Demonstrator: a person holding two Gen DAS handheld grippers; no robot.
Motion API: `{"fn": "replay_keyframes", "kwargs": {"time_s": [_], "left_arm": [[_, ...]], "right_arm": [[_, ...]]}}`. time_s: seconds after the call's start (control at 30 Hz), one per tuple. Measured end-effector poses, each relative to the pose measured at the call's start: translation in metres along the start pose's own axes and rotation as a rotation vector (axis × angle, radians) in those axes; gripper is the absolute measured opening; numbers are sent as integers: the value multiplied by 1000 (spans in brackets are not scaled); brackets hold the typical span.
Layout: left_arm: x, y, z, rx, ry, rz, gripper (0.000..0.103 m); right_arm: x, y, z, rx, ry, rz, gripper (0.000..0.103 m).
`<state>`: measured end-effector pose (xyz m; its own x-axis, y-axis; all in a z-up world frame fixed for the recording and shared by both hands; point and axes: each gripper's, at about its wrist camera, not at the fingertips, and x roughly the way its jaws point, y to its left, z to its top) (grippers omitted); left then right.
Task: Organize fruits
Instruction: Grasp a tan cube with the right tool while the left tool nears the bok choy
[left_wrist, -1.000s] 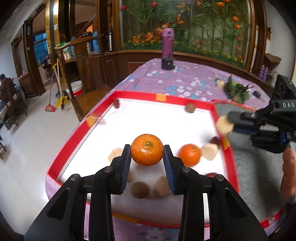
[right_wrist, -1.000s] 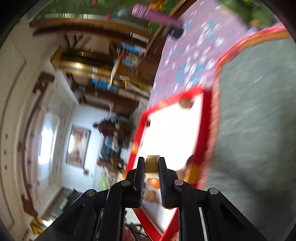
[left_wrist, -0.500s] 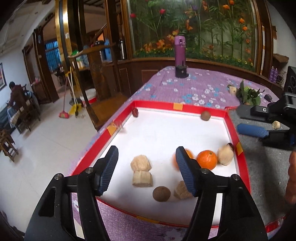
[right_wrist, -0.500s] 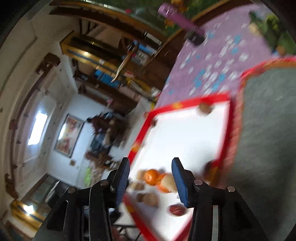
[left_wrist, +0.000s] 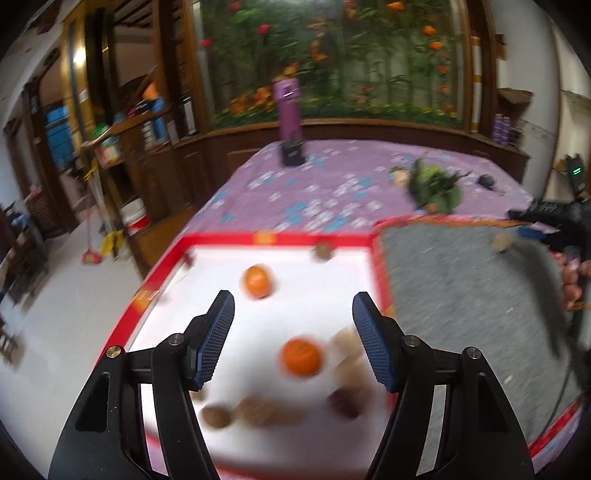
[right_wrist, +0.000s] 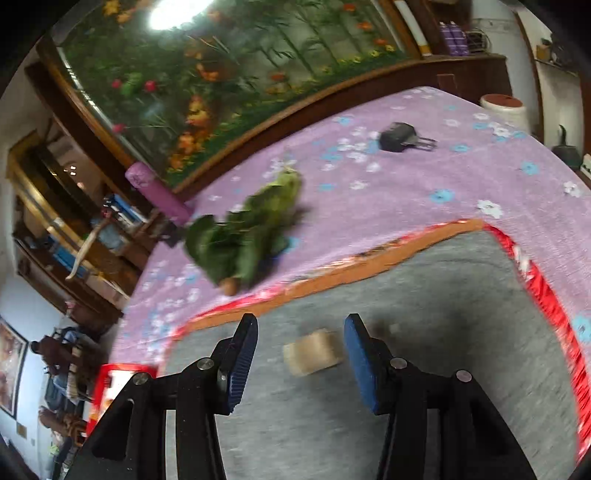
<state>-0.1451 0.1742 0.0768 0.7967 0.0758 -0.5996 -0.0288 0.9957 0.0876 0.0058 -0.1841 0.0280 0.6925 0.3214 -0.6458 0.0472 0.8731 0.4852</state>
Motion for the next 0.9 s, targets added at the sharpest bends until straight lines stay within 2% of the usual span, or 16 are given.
{"fn": "replay_keyframes", "kwargs": {"time_s": [0.03,0.13,0.27,0.3,0.33,0.5,0.67,0.8,0.9], "left_arm": [[2,-10,9,19,-2,-19,73],[17,-38,33,60,15,-78,74],[48,-67,62,81,84,-151,74],[59,-77,71,88,102,-152,74],[69,-86,79,93,118,-155,74],[124,-130,110,126,189,-201,74],[187,-180,122,271,254,-171,73],[211,-195,124,335,273,-150,73],[219,-201,125,360,280,-158,69]], "right_arm": [[6,0,0,-8,21,6,48],[23,9,-4,-62,77,0,48],[35,17,-17,-197,82,-107,47],[29,13,-22,-226,67,-119,34],[26,9,-22,-237,63,-135,29],[23,-12,-15,-130,63,-37,28],[23,-19,-12,-79,75,11,28],[23,-21,-9,-46,90,28,28],[23,-25,-8,-10,100,48,28]]}}
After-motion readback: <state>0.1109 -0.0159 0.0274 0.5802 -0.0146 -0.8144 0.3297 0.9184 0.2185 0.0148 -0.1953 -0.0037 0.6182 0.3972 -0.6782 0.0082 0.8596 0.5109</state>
